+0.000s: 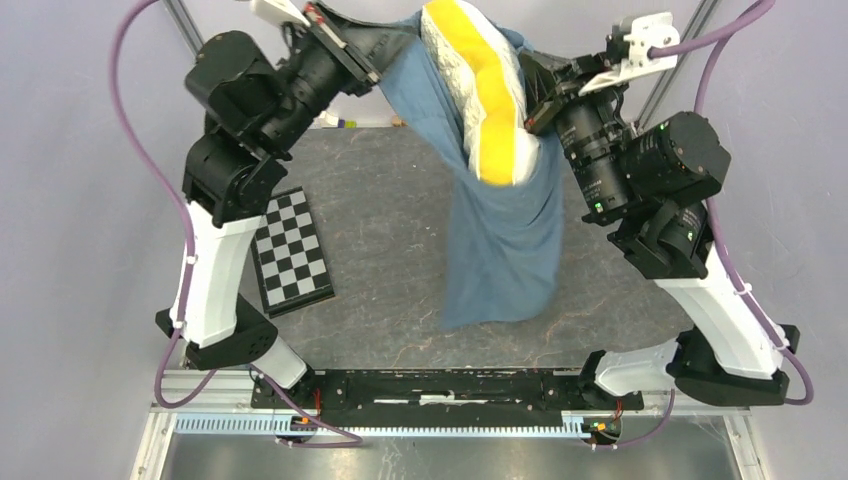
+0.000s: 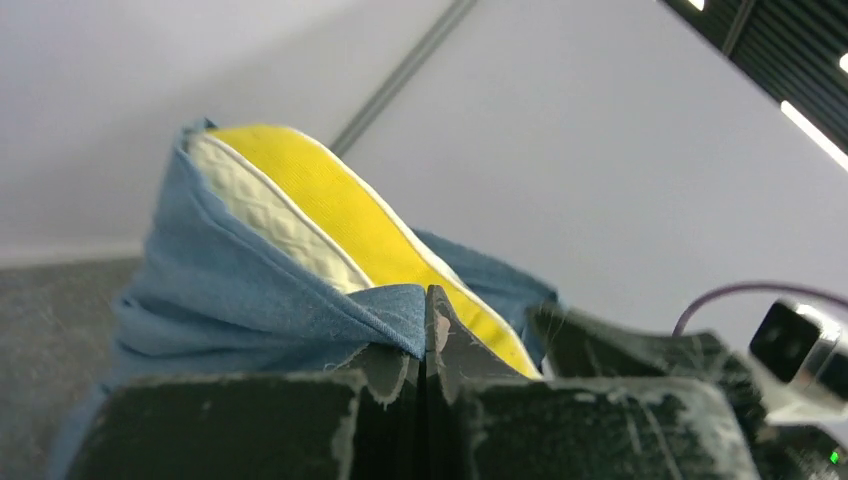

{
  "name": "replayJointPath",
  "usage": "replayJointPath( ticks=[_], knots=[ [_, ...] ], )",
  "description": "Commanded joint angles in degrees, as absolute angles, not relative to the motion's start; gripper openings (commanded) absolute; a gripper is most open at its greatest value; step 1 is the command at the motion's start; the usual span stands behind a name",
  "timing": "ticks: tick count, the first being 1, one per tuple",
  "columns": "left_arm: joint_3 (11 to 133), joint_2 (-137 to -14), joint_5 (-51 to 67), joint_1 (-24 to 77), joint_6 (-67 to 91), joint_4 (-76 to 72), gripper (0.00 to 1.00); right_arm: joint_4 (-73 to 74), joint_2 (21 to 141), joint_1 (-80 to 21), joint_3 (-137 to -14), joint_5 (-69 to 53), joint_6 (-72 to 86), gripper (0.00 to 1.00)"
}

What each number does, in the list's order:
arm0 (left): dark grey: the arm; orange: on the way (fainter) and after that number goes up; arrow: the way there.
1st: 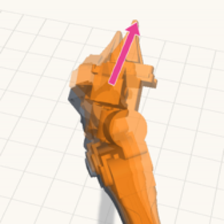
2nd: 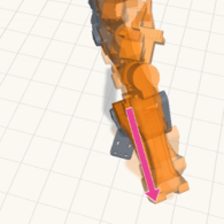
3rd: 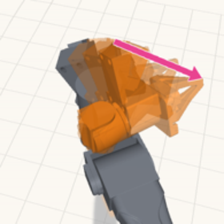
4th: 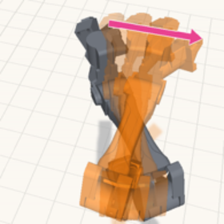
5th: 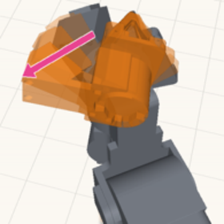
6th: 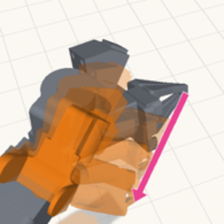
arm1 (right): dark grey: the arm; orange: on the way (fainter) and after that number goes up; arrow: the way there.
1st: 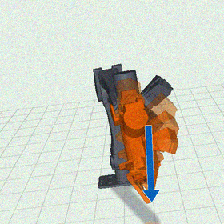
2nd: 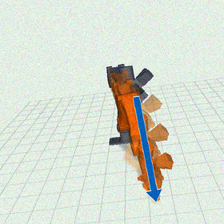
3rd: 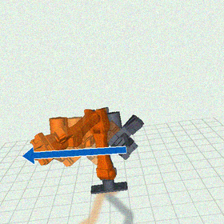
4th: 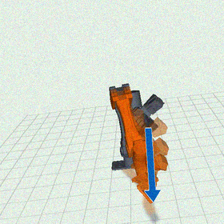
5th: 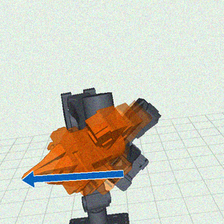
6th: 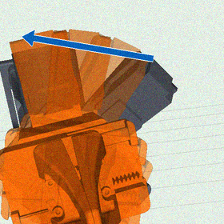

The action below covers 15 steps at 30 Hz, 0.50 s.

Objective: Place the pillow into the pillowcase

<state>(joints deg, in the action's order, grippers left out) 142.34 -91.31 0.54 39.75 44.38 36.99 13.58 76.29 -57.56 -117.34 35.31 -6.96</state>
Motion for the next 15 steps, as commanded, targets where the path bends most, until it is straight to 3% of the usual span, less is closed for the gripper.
replayJointPath(
  ticks=[1,5,9,12,15],
  knots=[
    [146.9,-90.4,-9.4,35.3,44.3,24.1,0.03,8.8,72.2,-57.6,-111.3,30.5,-3.4,0.00],
    [146.3,-94.6,4.6,35.1,49.6,25.8,0.03,8.7,74.7,-57.6,-119.0,38.8,-11.0,0.00],
    [138.2,-93.3,9.5,45.7,41.6,34.3,0.03,2.3,78.6,-57.6,-127.8,47.7,-23.2,0.00],
    [132.6,-90.3,8.4,48.0,40.1,34.5,0.03,-1.6,77.2,-57.5,-125.5,46.3,-23.5,0.00],
    [143.0,-91.9,-1.1,46.7,36.2,38.0,0.03,3.9,76.8,-57.6,-123.9,40.7,-16.7,0.00]
  ],
)
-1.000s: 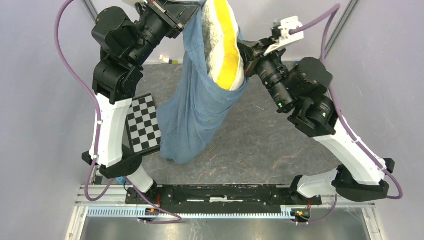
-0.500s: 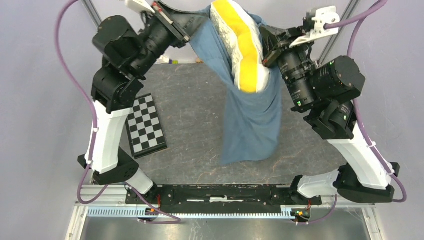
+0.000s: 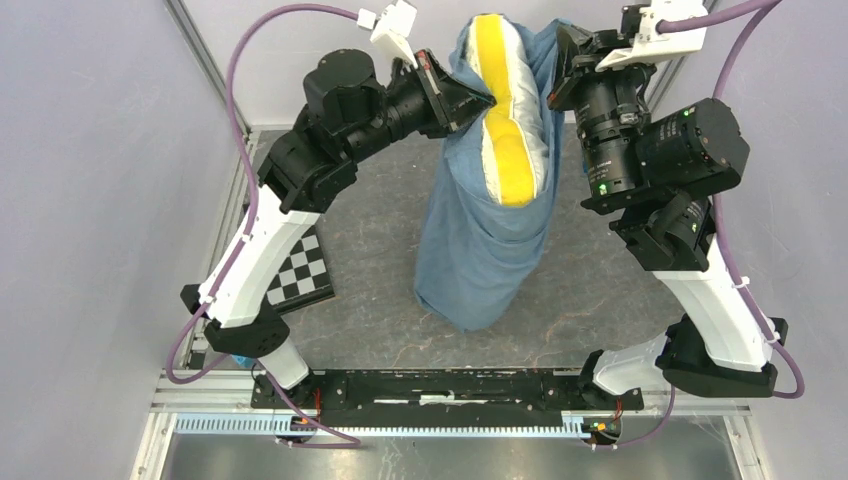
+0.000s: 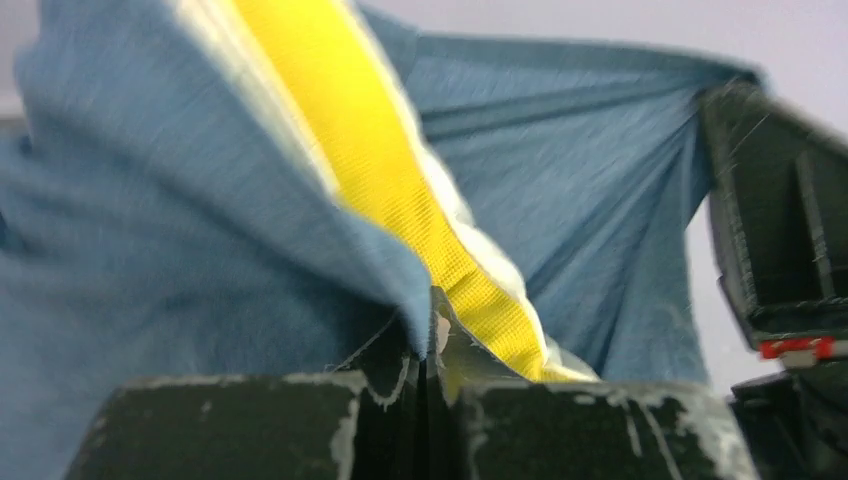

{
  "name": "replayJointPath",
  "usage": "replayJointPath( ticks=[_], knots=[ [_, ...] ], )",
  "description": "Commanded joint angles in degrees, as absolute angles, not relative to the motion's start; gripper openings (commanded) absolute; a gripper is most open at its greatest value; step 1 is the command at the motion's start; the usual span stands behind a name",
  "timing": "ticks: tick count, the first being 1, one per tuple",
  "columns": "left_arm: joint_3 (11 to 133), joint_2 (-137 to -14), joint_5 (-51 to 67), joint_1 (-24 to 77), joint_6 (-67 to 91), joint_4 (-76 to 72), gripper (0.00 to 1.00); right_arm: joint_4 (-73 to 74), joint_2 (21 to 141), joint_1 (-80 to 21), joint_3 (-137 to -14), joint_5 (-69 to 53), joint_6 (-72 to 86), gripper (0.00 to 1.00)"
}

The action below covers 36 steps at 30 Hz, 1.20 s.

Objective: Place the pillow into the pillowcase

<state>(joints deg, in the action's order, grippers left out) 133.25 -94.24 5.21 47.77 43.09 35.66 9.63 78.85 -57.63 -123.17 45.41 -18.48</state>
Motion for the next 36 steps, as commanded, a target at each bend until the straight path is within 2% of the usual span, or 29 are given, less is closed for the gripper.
replayJointPath(
  ticks=[1,3,5,8,10,13,16,19,21,23,26,29,32,34,36],
  knots=[
    [148.2,-93.4,-2.6,44.3,36.9,38.8,0.03,6.2,77.0,-57.6,-123.8,38.5,-14.2,0.00],
    [151.1,-93.9,-2.1,37.4,41.5,37.0,0.03,7.4,76.8,-57.7,-122.7,36.7,-12.3,0.00],
    [146.6,-92.8,1.3,33.8,45.5,33.5,0.03,4.3,76.5,-57.6,-122.1,40.3,-15.3,0.00],
    [141.9,-93.9,11.4,36.8,44.6,33.0,0.03,0.5,77.6,-57.7,-128.3,41.4,-21.1,0.00],
    [136.9,-93.5,12.3,40.0,41.8,33.7,0.03,-3.5,77.7,-57.7,-130.9,40.5,-23.2,0.00],
    [131.0,-92.5,15.1,42.6,39.8,33.5,0.03,-11.1,74.2,-57.7,-126.1,39.5,-25.4,0.00],
    [137.5,-93.8,10.1,41.9,36.0,40.6,0.03,-10.2,75.5,-57.7,-125.9,38.0,-24.1,0.00],
    [143.7,-92.9,8.5,33.0,39.1,41.1,0.03,-4.0,78.6,-57.7,-128.0,34.8,-18.9,0.00],
    [143.2,-90.5,8.3,25.6,44.2,38.2,0.03,-2.1,78.6,-57.7,-125.7,33.4,-15.8,0.00],
    [141.0,-88.7,9.2,22.9,46.9,34.3,0.03,-3.1,78.0,-57.7,-122.7,34.9,-16.3,0.00],
    [138.3,-88.4,18.0,28.7,47.6,30.4,0.03,-8.0,79.2,-57.6,-122.6,41.6,-24.5,0.00],
    [134.3,-86.7,17.7,44.5,38.8,35.8,0.03,-12.1,83.8,-55.7,-127.7,45.9,-32.8,0.00],
    [125.5,-81.6,16.8,49.9,38.6,34.6,0.03,-11.2,86.7,-53.0,-131.1,45.0,-31.8,0.00],
    [127.9,-81.3,12.3,49.9,36.4,36.8,0.03,-9.1,86.1,-52.8,-129.6,43.6,-27.9,0.00],
    [138.4,-85.2,5.4,48.5,33.4,42.9,0.03,-6.1,84.3,-52.9,-126.5,40.3,-21.7,0.00]
  ],
)
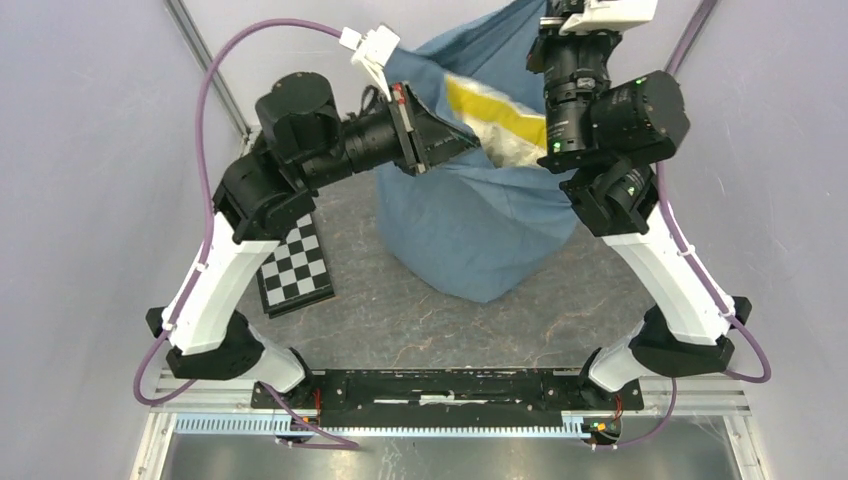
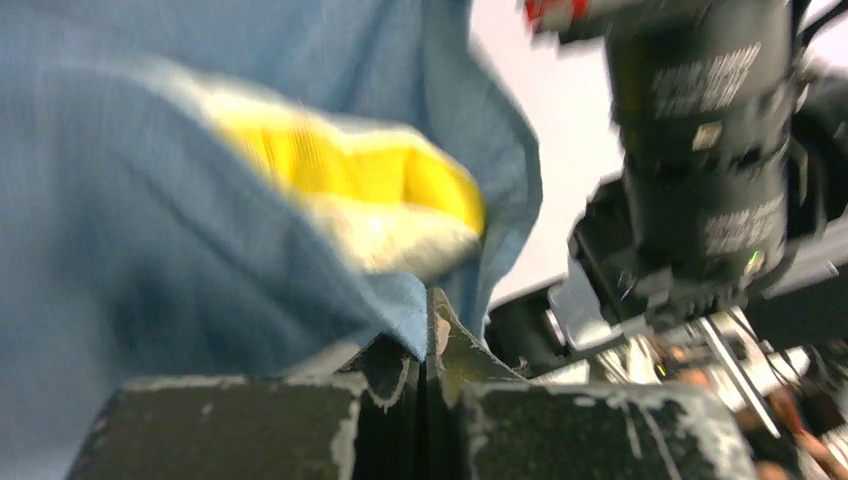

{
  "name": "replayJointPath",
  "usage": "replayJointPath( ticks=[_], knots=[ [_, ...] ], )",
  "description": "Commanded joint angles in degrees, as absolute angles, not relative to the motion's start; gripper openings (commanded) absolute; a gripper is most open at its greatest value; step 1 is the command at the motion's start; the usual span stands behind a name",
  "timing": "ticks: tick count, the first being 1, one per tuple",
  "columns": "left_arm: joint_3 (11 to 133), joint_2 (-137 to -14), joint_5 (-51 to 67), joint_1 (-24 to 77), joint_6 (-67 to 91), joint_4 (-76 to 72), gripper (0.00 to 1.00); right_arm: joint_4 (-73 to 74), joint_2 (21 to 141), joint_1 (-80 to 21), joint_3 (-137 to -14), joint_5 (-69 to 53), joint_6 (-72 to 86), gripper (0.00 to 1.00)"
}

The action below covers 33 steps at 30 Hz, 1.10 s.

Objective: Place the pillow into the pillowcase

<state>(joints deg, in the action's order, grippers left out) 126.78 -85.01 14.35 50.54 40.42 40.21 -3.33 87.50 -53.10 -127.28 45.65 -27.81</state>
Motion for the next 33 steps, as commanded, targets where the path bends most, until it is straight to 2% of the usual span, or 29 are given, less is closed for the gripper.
replayJointPath(
  ticks=[1,4,9,11,14,16,20,24,30,33],
  knots=[
    [143.3,-87.9,4.5,45.4,34.2,45.2,0.03,-5.3,82.9,-52.9,-124.2,38.3,-18.7,0.00],
    [147.6,-91.7,13.2,39.8,42.7,41.6,0.03,-6.1,81.1,-52.9,-119.8,37.2,-16.6,0.00],
    [142.3,-93.9,19.7,54.3,41.7,41.3,0.03,-1.0,89.0,-48.2,-132.3,38.0,-18.0,0.00],
    [143.8,-94.8,21.1,56.2,40.5,41.5,0.03,-0.2,89.1,-47.2,-133.0,35.8,-15.5,0.00],
    [152.4,-98.9,22.7,49.2,44.0,41.5,0.03,0.6,82.3,-47.3,-123.7,30.2,-9.7,0.00],
    [150.1,-100.5,28.3,45.7,51.4,33.5,0.03,0.4,78.2,-47.3,-118.9,31.1,-9.4,0.00],
    [154.1,-109.5,32.6,51.0,57.0,25.6,0.03,-1.0,73.8,-47.3,-119.9,39.4,-15.6,0.00],
    [155.8,-114.1,35.2,52.8,62.2,18.5,0.03,-1.7,69.0,-47.3,-120.5,41.5,-17.7,0.00],
    [153.2,-109.2,37.8,49.6,58.3,23.7,0.03,1.6,67.8,-47.3,-118.6,39.6,-15.6,0.00],
    [142.8,-101.1,35.9,44.1,52.5,31.8,0.02,4.9,71.2,-47.3,-117.9,37.0,-12.3,0.00]
  ],
)
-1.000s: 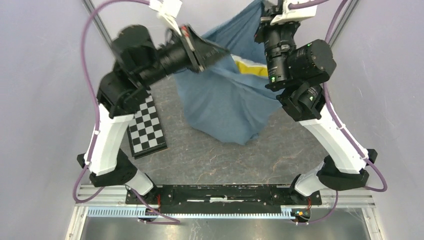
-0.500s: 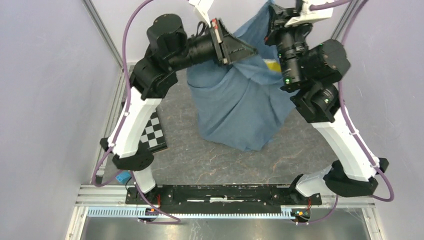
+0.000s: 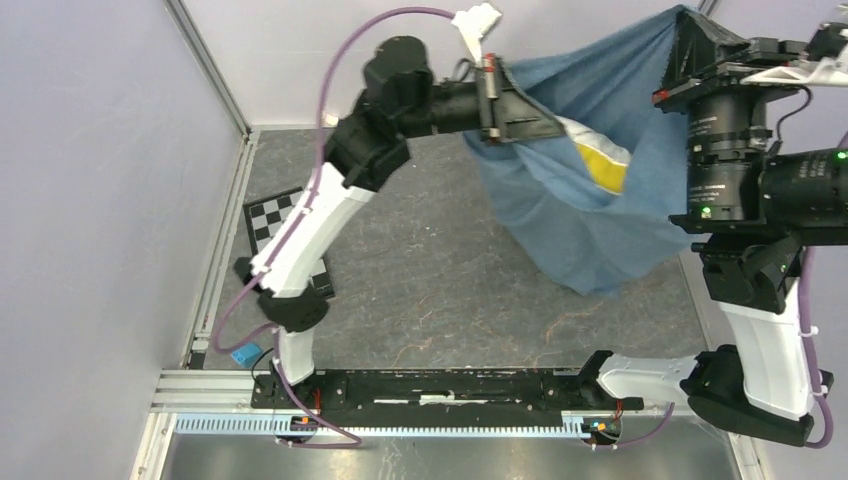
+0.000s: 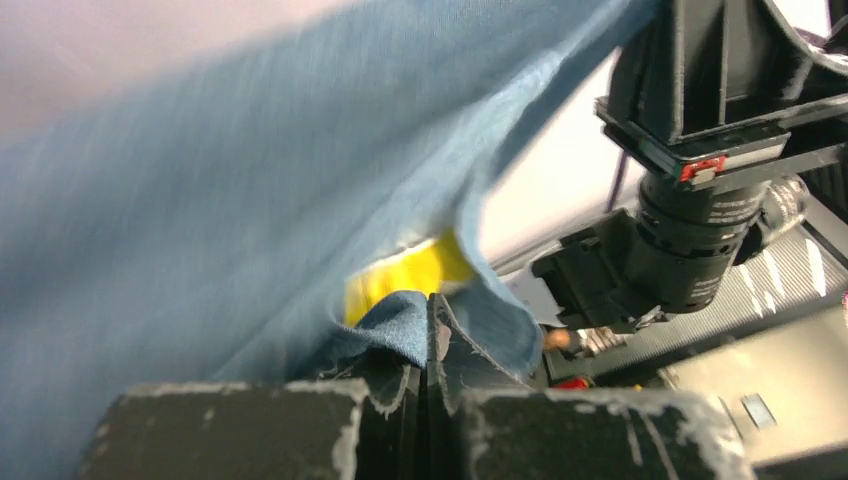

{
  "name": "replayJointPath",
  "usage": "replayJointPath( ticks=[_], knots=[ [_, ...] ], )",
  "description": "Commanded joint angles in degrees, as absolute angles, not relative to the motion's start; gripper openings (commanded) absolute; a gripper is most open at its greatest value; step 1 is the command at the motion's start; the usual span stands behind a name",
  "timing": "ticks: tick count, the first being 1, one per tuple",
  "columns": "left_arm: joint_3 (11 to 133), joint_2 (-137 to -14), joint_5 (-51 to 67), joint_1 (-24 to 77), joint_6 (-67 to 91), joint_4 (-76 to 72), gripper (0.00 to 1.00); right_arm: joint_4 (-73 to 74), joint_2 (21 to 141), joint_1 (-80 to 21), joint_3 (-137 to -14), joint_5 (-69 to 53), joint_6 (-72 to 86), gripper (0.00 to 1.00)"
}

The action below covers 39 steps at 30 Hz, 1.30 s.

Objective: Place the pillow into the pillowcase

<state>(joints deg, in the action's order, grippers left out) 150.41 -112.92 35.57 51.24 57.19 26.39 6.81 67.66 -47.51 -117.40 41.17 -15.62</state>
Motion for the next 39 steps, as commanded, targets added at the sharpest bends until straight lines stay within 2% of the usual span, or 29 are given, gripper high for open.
replayJointPath(
  ticks=[1,6,8,12,16,17,19,21,22,23,24,27,28,30,33,39],
  knots=[
    [135.2,-96.1,34.5,42.1,51.3,33.2,0.03,6.1,72.6,-47.3,-117.3,35.3,-10.5,0.00],
    [92.7,-74.3,24.9,33.8,47.4,33.9,0.03,7.3,80.0,-47.9,-108.5,28.2,-2.7,0.00],
    [80.2,-69.3,19.8,31.3,44.5,37.8,0.02,8.2,85.8,-47.7,-108.9,27.2,-1.5,0.00],
    [61.5,-63.6,12.3,27.1,39.4,40.5,0.02,11.1,98.8,-47.5,-114.8,23.0,1.9,0.00],
    [53.3,-64.5,12.2,25.4,38.3,38.8,0.05,11.0,107.3,-46.9,-115.2,16.9,7.0,0.00],
    [52.9,-64.4,11.1,25.1,38.4,39.1,0.09,11.2,109.1,-46.8,-115.3,15.5,7.8,0.00],
    [52.9,-62.5,8.5,24.5,38.5,40.2,0.33,12.4,111.3,-46.8,-115.1,13.0,9.0,0.00],
    [53.9,-60.0,4.7,24.1,37.9,41.8,0.42,14.4,112.0,-46.6,-115.2,10.1,9.9,0.00],
    [54.7,-59.0,2.0,23.9,37.6,42.9,0.50,15.4,111.4,-46.6,-114.9,8.7,10.1,0.00],
    [55.3,-58.0,0.3,23.7,37.5,44.0,0.64,16.3,110.4,-46.6,-114.0,7.9,10.2,0.06],
    [55.8,-57.0,-2.3,23.4,37.8,44.8,0.75,16.6,108.6,-46.6,-112.7,7.1,10.2,0.17],
    [56.9,-54.3,-6.4,23.3,38.8,45.9,0.81,20.8,103.4,-46.6,-110.7,6.7,8.6,0.51],
    [57.2,-53.6,-7.3,23.3,38.9,46.2,0.84,23.3,101.9,-46.6,-110.6,7.8,7.9,0.60],
    [58.2,-53.2,-7.1,23.3,38.1,46.2,0.87,27.9,97.3,-46.5,-108.5,12.6,7.1,0.70],
    [59.6,-55.5,-2.9,23.3,36.3,45.2,0.87,30.3,87.9,-46.2,-96.8,20.9,8.6,0.78],
    [57.4,-61.6,1.0,23.6,35.6,41.0,0.81,34.9,68.3,-45.1,-66.9,34.1,15.6,0.79]
  ],
)
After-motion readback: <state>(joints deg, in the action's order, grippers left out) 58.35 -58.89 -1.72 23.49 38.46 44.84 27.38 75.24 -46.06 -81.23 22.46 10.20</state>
